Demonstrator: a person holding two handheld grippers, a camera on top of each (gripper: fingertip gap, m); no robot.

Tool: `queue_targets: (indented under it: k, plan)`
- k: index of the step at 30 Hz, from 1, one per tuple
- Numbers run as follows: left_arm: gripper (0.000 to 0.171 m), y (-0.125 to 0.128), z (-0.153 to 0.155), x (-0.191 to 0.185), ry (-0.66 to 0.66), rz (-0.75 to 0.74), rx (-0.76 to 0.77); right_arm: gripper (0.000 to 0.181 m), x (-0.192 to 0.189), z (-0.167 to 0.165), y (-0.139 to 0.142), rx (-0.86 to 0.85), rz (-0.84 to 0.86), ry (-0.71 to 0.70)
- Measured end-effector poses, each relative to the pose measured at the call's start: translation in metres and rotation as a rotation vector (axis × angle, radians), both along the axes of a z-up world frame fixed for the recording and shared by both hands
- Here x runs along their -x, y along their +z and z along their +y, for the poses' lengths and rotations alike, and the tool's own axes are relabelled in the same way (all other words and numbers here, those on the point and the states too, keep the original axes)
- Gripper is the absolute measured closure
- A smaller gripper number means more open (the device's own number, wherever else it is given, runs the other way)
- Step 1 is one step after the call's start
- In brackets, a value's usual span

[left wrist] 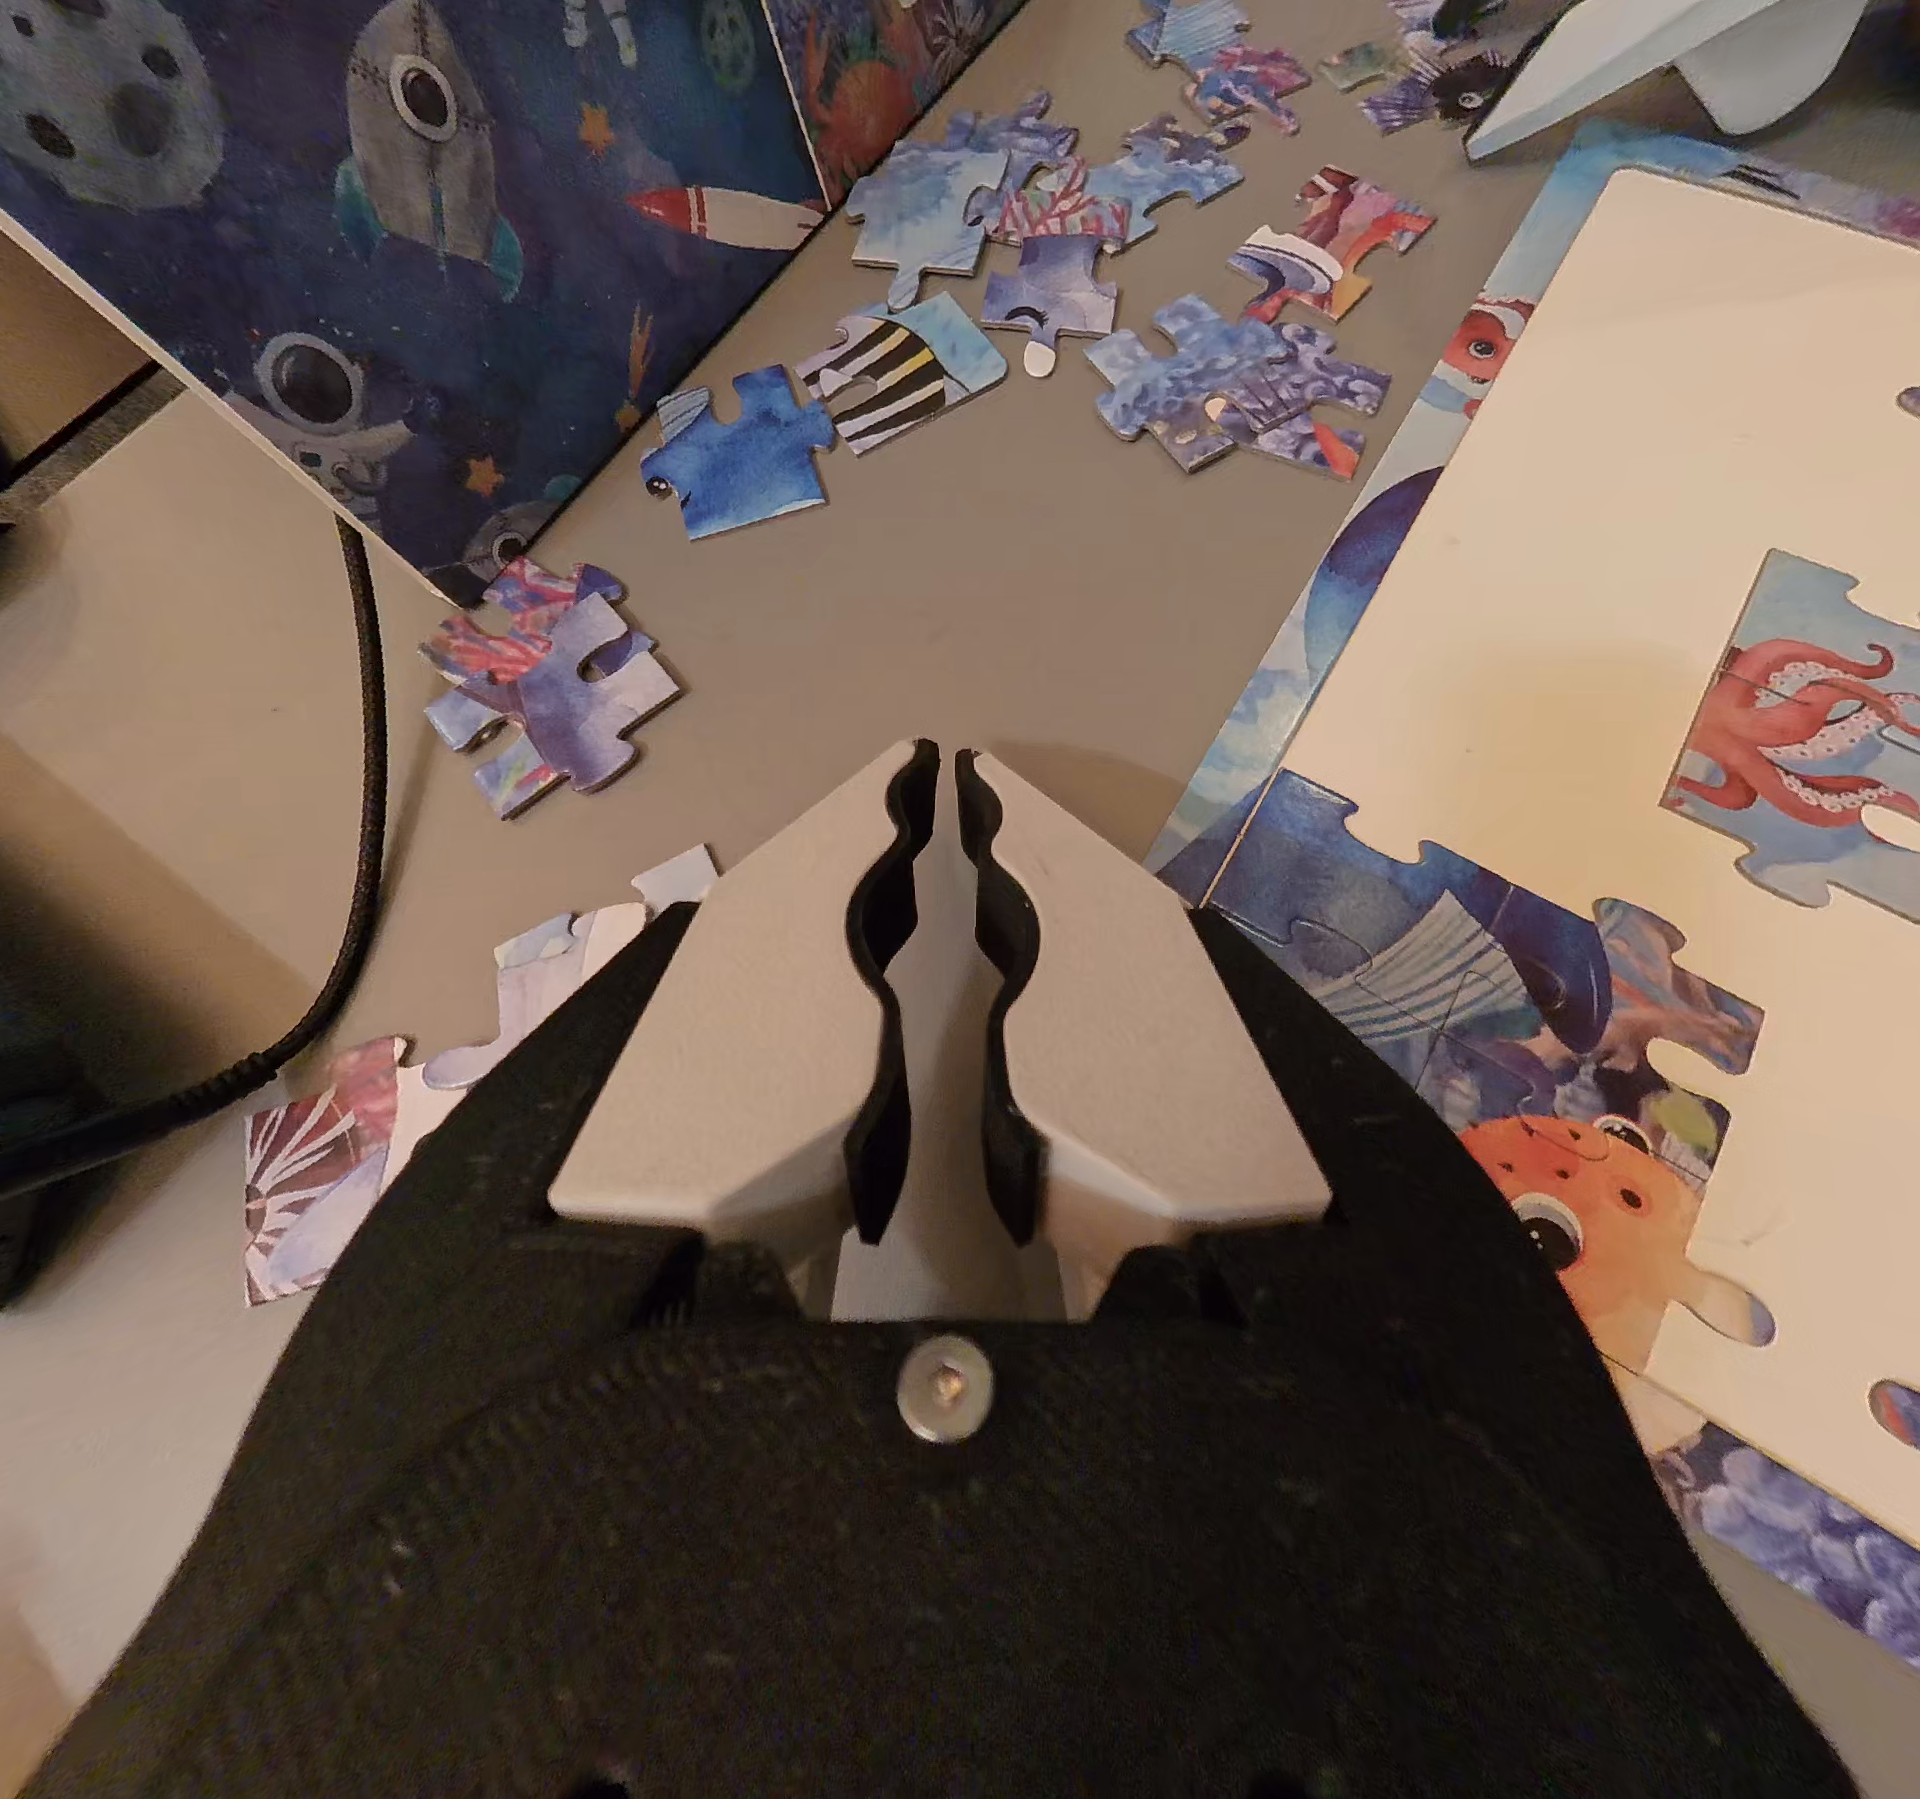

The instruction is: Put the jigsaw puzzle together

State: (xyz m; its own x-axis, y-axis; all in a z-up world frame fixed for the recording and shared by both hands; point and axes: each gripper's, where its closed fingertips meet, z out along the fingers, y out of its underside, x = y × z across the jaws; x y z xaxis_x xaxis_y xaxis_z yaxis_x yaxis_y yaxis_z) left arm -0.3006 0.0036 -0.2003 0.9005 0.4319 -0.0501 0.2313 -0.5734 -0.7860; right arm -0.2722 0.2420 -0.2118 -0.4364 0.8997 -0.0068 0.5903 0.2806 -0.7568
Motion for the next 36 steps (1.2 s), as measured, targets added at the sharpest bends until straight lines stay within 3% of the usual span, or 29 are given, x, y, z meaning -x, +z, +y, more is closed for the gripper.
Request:
queue_targets:
  k: [3, 9, 19, 36]
  plan:
    - [0.171, 0.0, 0.0, 0.0, -0.001, 0.001, 0.001, 0.149, -0.003, -0.004, -0.001, -0.003, -0.006, 0.026]
    - [0.171, 0.0, 0.0, 0.0, -0.002, 0.004, 0.006, 0.148, -0.007, -0.007, -0.002, -0.001, -0.012, 0.057]
    - [0.171, -0.001, 0.001, -0.001, -0.004, 0.01, 0.015, 0.17, -0.019, -0.003, -0.001, 0.101, -0.07, 0.106]
    - [0.171, -0.003, -0.002, -0.001, -0.005, 0.014, 0.024, 0.164, -0.019, 0.03, 0.0, 0.021, -0.049, 0.024]
